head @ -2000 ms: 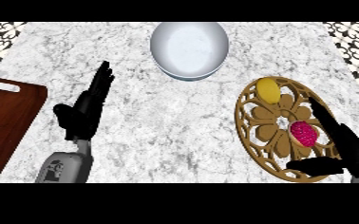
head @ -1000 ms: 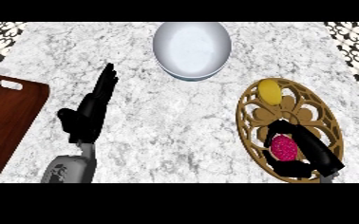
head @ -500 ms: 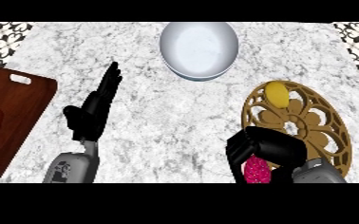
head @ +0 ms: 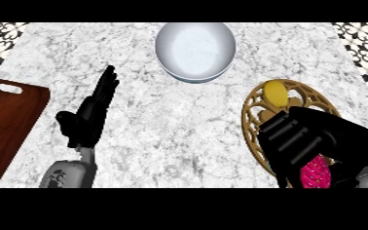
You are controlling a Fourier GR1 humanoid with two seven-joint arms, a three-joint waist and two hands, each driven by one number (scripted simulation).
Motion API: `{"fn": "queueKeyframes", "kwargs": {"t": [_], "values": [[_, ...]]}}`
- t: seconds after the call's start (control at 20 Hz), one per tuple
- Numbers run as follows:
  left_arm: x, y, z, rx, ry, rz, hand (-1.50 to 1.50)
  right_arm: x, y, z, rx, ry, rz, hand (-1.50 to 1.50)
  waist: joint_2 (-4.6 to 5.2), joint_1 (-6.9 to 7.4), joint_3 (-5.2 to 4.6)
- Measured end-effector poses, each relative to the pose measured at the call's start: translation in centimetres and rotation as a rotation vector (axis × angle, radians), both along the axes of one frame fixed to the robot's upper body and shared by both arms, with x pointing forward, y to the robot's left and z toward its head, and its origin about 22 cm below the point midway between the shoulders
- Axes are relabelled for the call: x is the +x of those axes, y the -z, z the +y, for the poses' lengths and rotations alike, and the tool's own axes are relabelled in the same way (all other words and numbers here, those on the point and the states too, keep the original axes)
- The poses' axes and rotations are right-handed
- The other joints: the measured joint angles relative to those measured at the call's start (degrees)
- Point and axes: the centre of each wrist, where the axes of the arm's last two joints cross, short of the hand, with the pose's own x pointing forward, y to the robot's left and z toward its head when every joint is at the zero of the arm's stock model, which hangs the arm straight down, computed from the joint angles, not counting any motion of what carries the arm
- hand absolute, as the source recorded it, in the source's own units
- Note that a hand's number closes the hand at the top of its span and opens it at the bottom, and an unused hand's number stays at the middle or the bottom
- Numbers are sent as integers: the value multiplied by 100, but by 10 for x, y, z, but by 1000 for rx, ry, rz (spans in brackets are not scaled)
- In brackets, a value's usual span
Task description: Pick the cupcake from the placemat and place it in the bowl
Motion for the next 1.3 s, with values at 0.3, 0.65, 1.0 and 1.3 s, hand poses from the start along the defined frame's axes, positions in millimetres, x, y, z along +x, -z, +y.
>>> {"fn": "queueKeyframes", "kwargs": {"t": [0.3,0.65,1.0,1.3], "values": [[-5,0,7,0,-2,-4,0,6,-66,1,10,3,-62,150,-3,-11,-3],[-4,-2,-4,2,0,-5,0,21,-110,29,19,83,-61,150,3,1,-3],[-1,0,-7,0,10,-7,0,53,-130,63,-32,180,-98,150,20,45,-3],[2,-5,-6,-3,22,-14,0,81,-124,91,-108,306,-242,150,50,127,-1]]}}
